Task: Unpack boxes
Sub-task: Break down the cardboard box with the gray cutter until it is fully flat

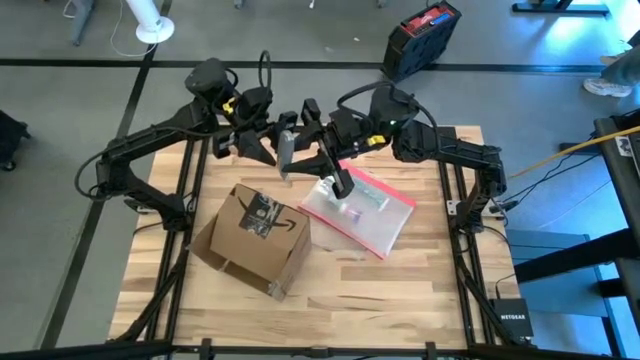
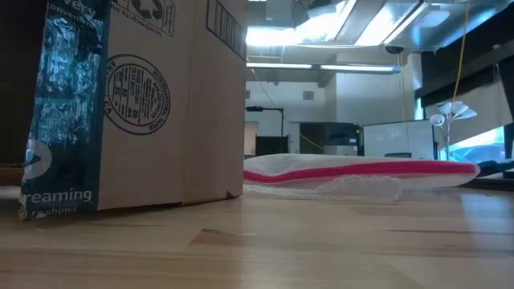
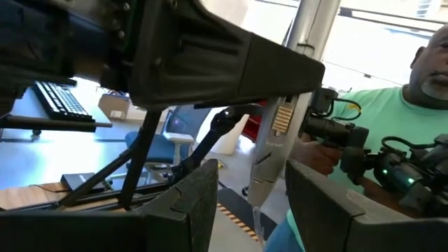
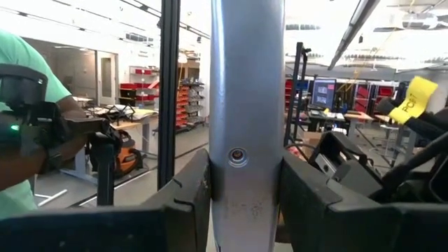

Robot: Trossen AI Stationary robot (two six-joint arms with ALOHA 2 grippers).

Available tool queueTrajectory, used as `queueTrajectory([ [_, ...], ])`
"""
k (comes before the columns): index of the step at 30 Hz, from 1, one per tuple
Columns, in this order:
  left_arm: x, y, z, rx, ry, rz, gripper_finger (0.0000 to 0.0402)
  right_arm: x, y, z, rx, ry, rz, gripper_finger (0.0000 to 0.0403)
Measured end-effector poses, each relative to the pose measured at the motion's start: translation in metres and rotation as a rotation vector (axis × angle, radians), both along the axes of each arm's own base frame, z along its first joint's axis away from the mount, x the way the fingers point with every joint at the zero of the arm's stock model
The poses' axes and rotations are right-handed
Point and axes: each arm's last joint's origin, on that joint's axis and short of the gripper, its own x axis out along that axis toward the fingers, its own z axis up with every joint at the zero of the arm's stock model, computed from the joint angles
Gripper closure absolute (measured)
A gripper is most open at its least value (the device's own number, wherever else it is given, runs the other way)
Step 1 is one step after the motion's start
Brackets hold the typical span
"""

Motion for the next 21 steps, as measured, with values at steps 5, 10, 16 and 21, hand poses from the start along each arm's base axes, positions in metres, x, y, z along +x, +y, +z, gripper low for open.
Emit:
queueTrajectory([
  [5, -0.0002, -0.0011, 0.0009, -0.007, 0.004, -0.009, 0.0245, -0.0002, 0.0002, 0.0004, -0.005, -0.007, 0.005, 0.0282],
  [10, 0.0001, -0.0045, 0.0017, -0.008, 0.001, -0.02, 0.0245, -0.0007, 0.0007, 0.0014, -0.005, -0.015, 0.022, 0.0279],
  [16, -0.0012, -0.0065, 0.003, -0.009, -0.002, -0.019, 0.0245, -0.0013, 0.0012, 0.0022, 0.012, -0.011, 0.042, 0.0279],
  [21, -0.0032, -0.0074, 0.0029, -0.011, 0.014, -0.027, 0.0245, -0.0042, 0.0014, 0.0049, 0.01, -0.022, 0.044, 0.0279],
])
